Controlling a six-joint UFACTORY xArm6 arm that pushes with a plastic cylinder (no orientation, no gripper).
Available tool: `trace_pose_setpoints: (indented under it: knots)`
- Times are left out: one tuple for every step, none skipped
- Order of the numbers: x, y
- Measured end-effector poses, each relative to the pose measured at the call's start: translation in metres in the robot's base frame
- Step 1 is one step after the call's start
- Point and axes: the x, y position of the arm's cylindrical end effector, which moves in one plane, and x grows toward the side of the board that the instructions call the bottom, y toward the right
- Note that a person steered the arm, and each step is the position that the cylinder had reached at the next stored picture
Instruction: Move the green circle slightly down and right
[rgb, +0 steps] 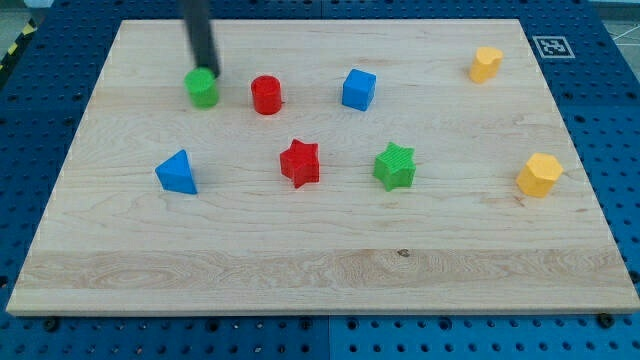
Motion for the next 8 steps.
trace_pose_setpoints:
  knots:
    - [0.003, -0.028]
    - [0.002, -0.032]
    - [0.002, -0.032]
    - [0.051, -0.015]
    - [0.056, -0.014]
    - [0.064, -0.002]
    - [0.085, 0.017]
    - [0.055, 0.018]
